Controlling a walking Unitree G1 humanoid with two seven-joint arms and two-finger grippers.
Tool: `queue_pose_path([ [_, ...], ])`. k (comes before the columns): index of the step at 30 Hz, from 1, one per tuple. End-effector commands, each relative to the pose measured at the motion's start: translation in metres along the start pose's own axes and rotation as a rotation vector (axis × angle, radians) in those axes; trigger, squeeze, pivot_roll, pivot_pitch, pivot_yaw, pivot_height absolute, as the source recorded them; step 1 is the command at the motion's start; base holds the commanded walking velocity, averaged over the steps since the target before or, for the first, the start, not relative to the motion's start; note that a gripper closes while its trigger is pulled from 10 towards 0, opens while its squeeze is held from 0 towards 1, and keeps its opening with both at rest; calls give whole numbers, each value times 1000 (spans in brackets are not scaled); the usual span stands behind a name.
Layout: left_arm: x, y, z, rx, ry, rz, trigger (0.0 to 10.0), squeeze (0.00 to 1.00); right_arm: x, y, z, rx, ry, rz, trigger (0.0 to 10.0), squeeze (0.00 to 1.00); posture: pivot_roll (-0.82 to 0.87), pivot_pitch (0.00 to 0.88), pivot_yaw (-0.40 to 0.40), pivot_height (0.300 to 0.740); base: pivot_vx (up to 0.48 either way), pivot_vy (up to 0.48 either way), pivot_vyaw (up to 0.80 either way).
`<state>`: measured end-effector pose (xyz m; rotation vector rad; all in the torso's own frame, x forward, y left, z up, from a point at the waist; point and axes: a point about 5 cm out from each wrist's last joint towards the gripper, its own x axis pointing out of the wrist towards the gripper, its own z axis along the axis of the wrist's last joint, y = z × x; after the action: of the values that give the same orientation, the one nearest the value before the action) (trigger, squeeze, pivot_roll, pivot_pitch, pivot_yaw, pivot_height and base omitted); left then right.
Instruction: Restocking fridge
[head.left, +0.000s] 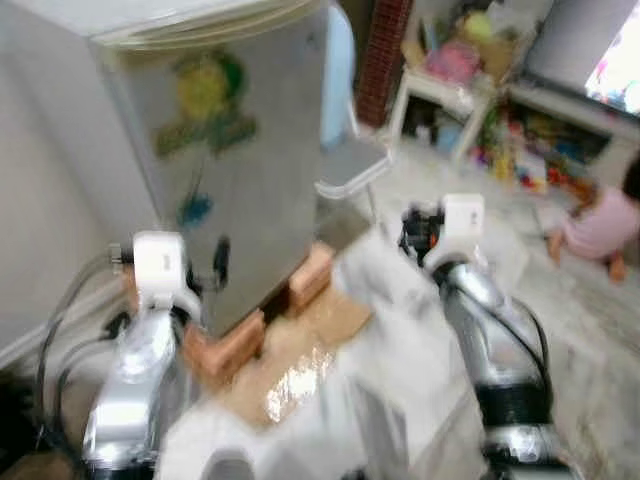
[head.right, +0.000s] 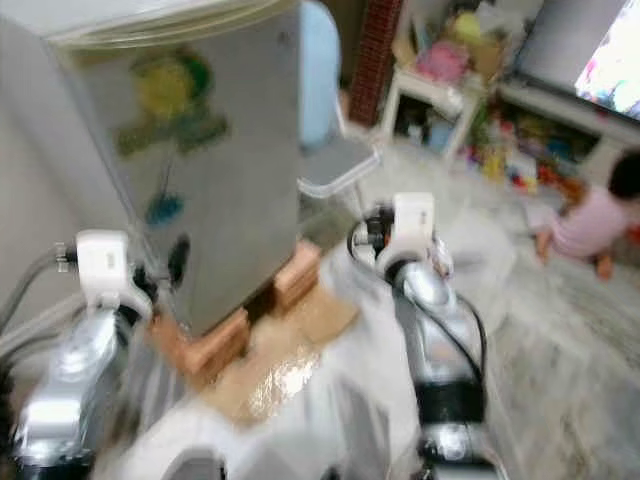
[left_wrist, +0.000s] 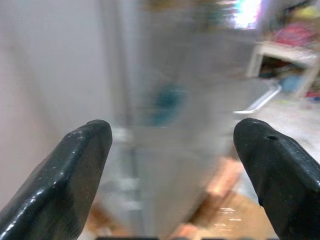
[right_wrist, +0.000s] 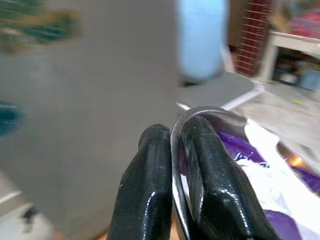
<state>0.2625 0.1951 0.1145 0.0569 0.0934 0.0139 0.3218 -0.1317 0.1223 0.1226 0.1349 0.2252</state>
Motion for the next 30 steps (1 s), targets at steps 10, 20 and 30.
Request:
queue_pose_path([
  [10,9,-7,6,38,-33,-54,10000,0,-1,-17,14,-8,-60,-75,10000,0,112,0,-43,740,175,273,-287],
  [20,15,-4,6,26,-41,-54,10000,0,-5,-21,21,-19,-94,-104,10000,0,74,0,-16,740,0,344,-141],
  [30,7,-5,5,19,-43,-36,10000,0,-14,-20,12,-26,-47,-81,10000,0,91,0,-58,740,0,440,-496],
])
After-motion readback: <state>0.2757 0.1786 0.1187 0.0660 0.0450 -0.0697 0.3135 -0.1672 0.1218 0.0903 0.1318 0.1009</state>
